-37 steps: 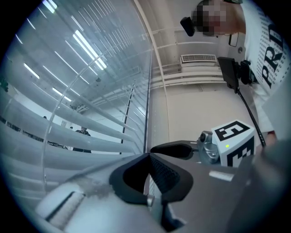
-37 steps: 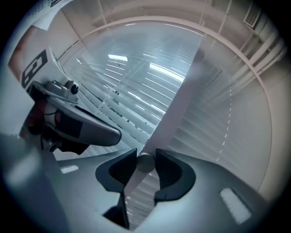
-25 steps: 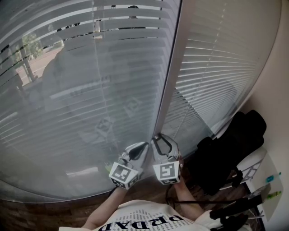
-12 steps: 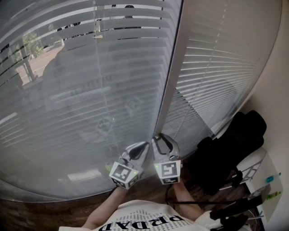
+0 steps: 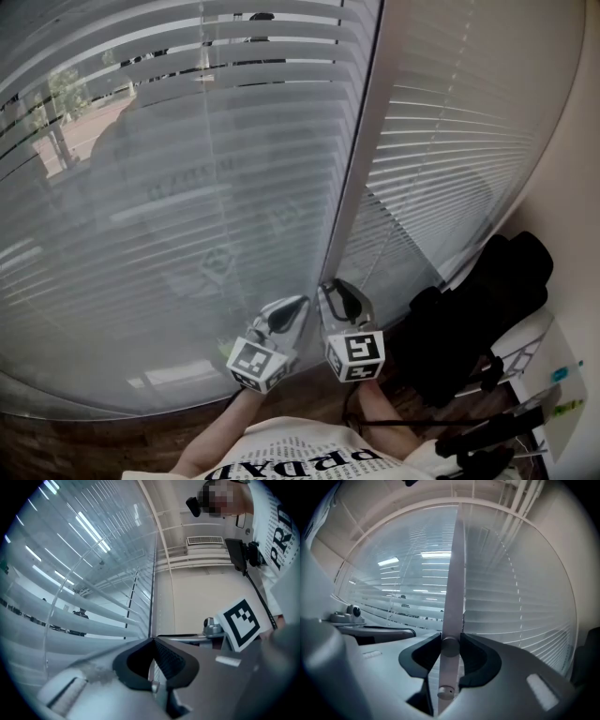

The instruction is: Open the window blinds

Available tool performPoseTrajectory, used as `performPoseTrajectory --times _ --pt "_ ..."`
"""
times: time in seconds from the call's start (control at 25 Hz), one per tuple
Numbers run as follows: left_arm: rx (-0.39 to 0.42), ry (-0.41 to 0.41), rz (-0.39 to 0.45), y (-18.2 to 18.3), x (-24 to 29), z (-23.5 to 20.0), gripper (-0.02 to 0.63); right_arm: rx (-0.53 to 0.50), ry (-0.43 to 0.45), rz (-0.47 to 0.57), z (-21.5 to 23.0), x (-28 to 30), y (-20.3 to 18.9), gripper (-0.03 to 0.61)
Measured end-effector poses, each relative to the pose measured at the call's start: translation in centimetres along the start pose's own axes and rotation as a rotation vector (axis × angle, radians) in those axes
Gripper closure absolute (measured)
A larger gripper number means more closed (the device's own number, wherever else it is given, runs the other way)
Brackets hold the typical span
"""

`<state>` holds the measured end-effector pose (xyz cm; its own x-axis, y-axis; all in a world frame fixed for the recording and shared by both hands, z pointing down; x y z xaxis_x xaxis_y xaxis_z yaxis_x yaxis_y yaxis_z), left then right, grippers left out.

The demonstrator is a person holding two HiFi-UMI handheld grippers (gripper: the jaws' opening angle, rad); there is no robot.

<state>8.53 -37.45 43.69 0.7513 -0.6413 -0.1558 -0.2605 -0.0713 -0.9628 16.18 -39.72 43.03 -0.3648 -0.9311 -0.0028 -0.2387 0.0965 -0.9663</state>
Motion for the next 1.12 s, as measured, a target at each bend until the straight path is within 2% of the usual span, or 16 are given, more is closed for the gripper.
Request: performPoseTrajectory --times 0.4,0.64,0.76,0.84,0.92,1.12 --pt "-0.003 0.006 0.0 0.2 -0.1 -0.2 0.621 0.119 -0.01 0.005 0.3 0.2 -0.3 0.445" --pt "-0.005 -0.003 0.001 -0.1 -0.3 -0.1 0.621 0.285 0.003 0.016 0.5 0.1 -0.9 0.445" --pt "-0.006 -0.003 0.0 -0.2 -0.2 -0.2 0.621 0.303 0.009 0.022 0.5 0.1 -0.9 0.445" --pt "-0.009 0.0 0.0 -0.3 -0.3 -0.1 0.621 0.277 0.009 0.022 0.4 0.0 -1.0 0.443" --pt "-0.01 0.002 0.003 -0.2 -0.4 0.0 0.621 0.204 0.011 0.011 0.2 0.0 -1.0 0.442" --pt "-0.012 -0.004 0.004 -0.1 -0.3 -0.1 0.621 -0.122 0.032 -0.03 -0.1 -0.1 -0.2 0.44"
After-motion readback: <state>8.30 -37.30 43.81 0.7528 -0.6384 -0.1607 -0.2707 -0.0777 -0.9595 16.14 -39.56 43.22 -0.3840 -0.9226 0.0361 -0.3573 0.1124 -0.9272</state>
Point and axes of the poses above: the fingertips, and each gripper's own axes: x forward along the fingers, z to its right, y out of its top, the point moved 3 cm from there along -x, backward along the fingers, and after that the axes turned 11 degrees about -x, right-handed, at the moved point
